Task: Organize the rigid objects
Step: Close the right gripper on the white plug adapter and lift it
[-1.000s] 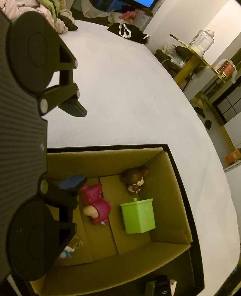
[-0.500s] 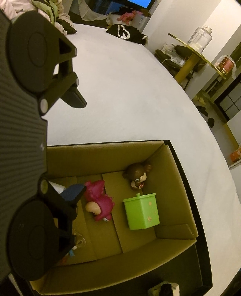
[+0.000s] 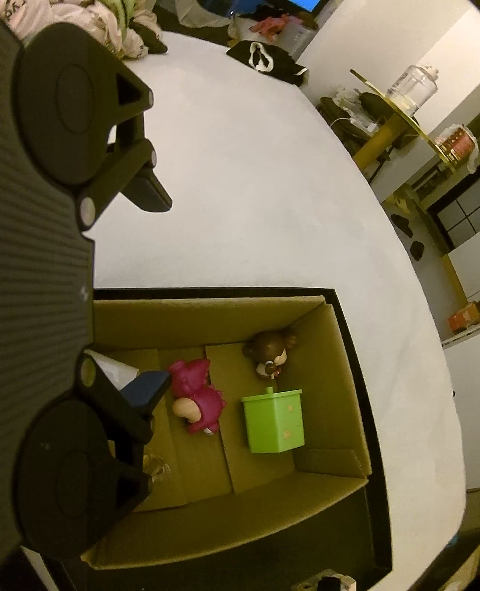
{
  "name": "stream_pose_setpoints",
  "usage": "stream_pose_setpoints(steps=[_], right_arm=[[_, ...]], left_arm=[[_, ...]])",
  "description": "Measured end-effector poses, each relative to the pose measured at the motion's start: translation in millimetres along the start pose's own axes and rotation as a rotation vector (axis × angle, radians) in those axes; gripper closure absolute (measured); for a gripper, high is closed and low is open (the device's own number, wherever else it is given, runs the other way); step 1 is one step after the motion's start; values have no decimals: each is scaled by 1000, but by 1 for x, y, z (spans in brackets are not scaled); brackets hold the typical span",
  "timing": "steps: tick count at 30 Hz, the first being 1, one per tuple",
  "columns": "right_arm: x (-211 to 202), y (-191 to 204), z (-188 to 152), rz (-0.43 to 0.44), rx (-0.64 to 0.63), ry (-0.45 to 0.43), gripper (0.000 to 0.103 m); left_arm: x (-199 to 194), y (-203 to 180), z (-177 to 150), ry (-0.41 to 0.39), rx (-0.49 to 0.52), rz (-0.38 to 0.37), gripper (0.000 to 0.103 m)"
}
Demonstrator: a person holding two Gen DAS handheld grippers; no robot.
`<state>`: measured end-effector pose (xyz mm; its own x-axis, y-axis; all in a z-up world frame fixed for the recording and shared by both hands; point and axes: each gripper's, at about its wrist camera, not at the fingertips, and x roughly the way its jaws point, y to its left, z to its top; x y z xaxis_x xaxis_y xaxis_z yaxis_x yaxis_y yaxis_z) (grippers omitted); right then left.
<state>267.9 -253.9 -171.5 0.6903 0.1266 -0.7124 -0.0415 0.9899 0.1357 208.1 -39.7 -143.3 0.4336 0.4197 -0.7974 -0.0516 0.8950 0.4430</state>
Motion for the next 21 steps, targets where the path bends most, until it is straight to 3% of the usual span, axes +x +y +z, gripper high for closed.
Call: stream_pose_setpoints(steps=[21], right_arm=[[-45, 41, 19, 47, -176, -123, 61]], left_arm=[[-4, 24, -16, -50, -88, -115, 11]])
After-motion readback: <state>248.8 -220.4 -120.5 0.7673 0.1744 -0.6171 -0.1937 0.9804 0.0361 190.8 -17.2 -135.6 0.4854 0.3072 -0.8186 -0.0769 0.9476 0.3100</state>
